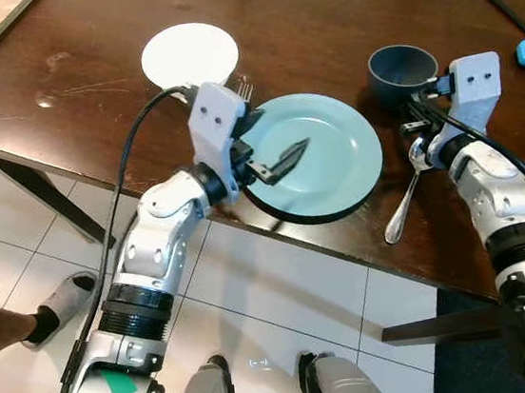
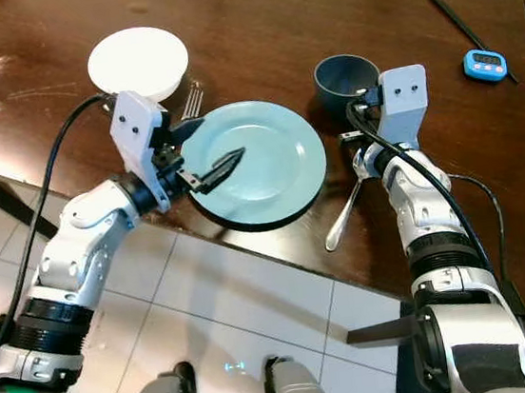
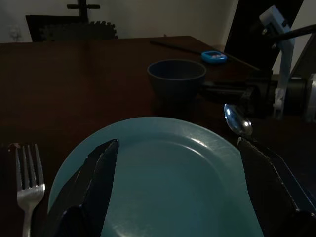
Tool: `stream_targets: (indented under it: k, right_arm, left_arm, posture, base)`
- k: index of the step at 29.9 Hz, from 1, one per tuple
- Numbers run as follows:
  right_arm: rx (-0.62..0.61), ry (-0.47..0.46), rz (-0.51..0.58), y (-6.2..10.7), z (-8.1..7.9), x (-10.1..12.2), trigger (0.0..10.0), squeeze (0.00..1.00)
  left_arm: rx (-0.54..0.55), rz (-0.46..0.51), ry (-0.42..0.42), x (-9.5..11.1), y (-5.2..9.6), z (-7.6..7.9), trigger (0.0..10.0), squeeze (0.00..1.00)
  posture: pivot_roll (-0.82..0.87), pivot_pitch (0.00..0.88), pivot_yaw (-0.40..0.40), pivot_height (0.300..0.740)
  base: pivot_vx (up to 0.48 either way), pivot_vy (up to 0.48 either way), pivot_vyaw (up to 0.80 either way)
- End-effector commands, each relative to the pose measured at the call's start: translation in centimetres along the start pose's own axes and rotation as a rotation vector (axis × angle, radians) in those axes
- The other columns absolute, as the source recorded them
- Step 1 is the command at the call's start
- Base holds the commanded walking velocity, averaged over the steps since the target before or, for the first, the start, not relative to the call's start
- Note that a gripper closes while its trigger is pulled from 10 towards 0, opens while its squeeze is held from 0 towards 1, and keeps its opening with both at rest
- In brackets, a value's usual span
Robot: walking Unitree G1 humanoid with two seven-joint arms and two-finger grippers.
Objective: Setting the table
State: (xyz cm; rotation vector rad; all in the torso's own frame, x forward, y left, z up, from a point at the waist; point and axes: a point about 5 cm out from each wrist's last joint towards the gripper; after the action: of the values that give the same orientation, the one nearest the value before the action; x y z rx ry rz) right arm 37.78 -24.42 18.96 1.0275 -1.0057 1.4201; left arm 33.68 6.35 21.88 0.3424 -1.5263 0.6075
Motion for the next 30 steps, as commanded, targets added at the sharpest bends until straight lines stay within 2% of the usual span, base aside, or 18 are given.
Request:
stream_targets:
  k: [1,18,19,20,23,24,25,26,30]
  right_arm:
    - [0.012,-0.035,-0.066,0.4,-0.43,-1.76,10.0,0.0]
    - [0.022,-0.061,-0.065,0.37,-0.63,-1.86,10.0,0.0]
    - [0.022,-0.062,-0.065,0.38,-0.61,-1.85,10.0,0.11]
    - [0.021,-0.061,-0.065,0.38,-0.59,-1.84,10.0,1.0]
    - [0.018,-0.059,-0.066,0.38,-0.54,-1.83,10.0,1.0]
    - [0.011,-0.056,-0.067,0.38,-0.49,-1.83,10.0,0.97]
    - [0.007,-0.054,-0.067,0.38,-0.45,-1.82,10.0,0.41]
    - [0.001,-0.054,-0.065,0.36,-0.4,-1.78,10.0,0.0]
    - [-0.007,-0.056,-0.059,0.28,-0.3,-1.6,10.0,0.0]
  left_arm:
    - [-0.02,0.007,-0.011,-0.21,0.15,0.4,10.0,0.0]
    - [-0.027,-0.006,-0.026,-0.34,0.31,0.28,10.0,0.0]
    - [-0.027,-0.006,-0.027,-0.33,0.29,0.28,10.0,0.0]
    - [-0.026,-0.007,-0.028,-0.32,0.28,0.26,10.0,0.0]
    - [-0.024,-0.008,-0.029,-0.31,0.28,0.22,10.0,0.0]
    - [-0.022,-0.009,-0.03,-0.3,0.3,0.18,10.0,0.0]
    - [-0.02,-0.009,-0.03,-0.29,0.32,0.14,10.0,0.0]
    - [-0.019,-0.009,-0.031,-0.27,0.35,0.11,10.0,0.0]
    - [-0.016,-0.007,-0.029,-0.19,0.39,-0.02,10.0,0.0]
  posture:
    - [0.06,0.215,0.035,0.74]
    - [0.06,0.208,0.036,0.74]
    - [0.06,0.21,0.036,0.74]
    - [0.06,0.21,0.036,0.74]
    - [0.06,0.212,0.037,0.74]
    - [0.06,0.212,0.037,0.74]
    - [0.06,0.212,0.037,0.74]
    - [0.06,0.212,0.037,0.74]
    - [0.06,0.212,0.036,0.74]
  base:
    - [0.0,0.0,0.0]
    - [0.0,0.0,0.0]
    - [0.0,0.0,0.0]
    - [0.0,0.0,0.0]
    - [0.0,0.0,0.0]
    - [0.0,0.0,0.0]
    - [0.0,0.0,0.0]
    - [0.0,0.0,0.0]
    - [0.0,0.0,0.0]
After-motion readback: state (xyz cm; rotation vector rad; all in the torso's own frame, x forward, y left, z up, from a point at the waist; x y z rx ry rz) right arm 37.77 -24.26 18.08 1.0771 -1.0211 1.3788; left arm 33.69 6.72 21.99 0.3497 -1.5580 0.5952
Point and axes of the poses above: a point about 5 cm out from each wrist's last joint towards the gripper, its own y axis pointing back from the gripper into the wrist, its own x axis along the axis of the wrist's last joint, z = x × y, and after that the axes turned 12 degrees about y, right-handed
